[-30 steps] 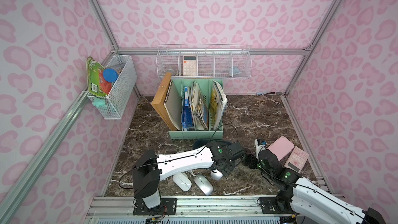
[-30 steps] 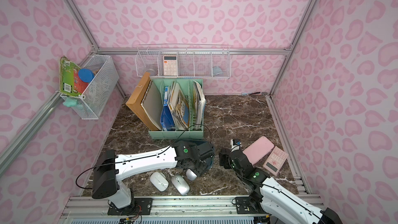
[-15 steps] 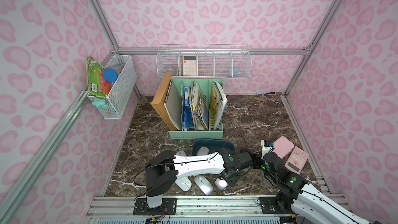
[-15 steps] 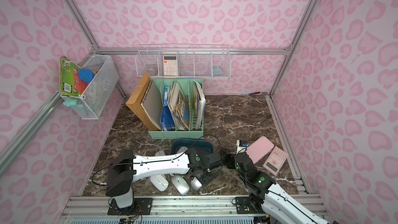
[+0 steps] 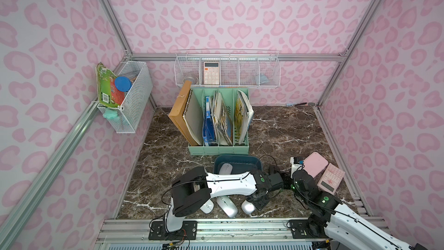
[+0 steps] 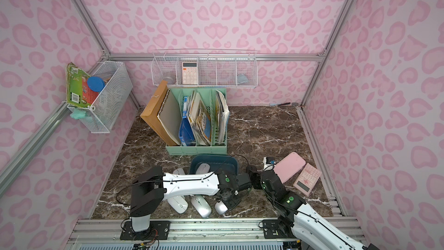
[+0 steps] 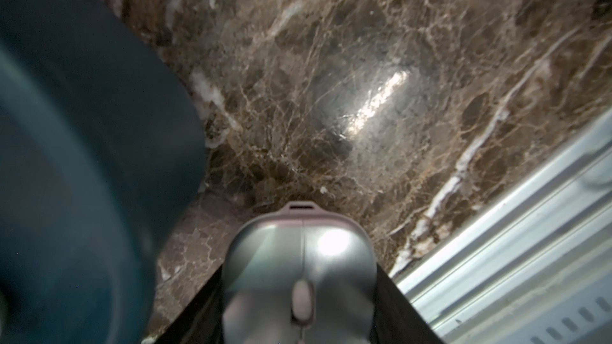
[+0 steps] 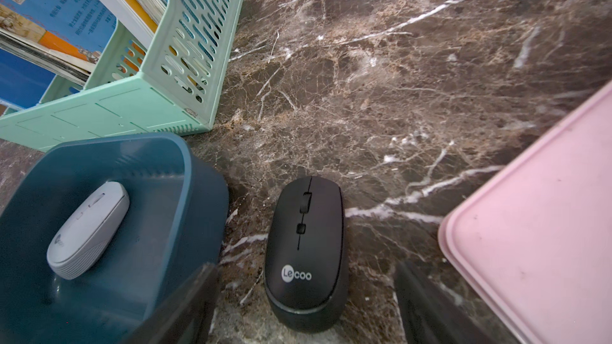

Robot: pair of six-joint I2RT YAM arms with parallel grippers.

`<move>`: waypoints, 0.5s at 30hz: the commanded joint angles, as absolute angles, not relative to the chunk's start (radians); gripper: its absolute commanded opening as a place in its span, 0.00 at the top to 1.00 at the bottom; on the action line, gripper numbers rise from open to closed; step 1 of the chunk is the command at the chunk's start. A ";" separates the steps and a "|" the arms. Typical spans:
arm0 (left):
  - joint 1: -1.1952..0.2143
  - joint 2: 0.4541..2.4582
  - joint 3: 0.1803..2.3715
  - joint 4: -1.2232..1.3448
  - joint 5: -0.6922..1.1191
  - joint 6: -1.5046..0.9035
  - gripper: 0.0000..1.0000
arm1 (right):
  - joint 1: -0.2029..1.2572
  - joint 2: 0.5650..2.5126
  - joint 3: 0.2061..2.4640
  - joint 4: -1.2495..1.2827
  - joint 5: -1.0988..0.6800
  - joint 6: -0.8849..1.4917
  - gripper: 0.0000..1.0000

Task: Take out the mouse from the storage box
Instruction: Place the mouse at the center of the board.

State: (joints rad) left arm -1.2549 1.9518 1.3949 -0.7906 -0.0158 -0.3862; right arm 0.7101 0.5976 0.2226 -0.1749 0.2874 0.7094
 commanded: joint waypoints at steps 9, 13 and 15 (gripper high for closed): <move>-1.253 1.957 1.376 -0.766 -0.024 -0.378 0.28 | 0.707 0.592 0.221 -0.156 0.281 0.703 0.14; -1.253 1.944 1.370 -0.769 -0.042 -0.383 0.20 | 0.706 0.592 0.221 -0.156 0.278 0.703 0.14; -1.253 1.920 1.360 -0.770 -0.067 -0.389 0.17 | 0.705 0.592 0.225 -0.159 0.275 0.705 0.14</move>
State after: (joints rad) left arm -1.2552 1.9503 1.3666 -0.7704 -0.0280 -0.3840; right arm 0.7067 0.5926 0.2222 -0.1741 0.2760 0.7086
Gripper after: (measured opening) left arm 0.823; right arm 0.860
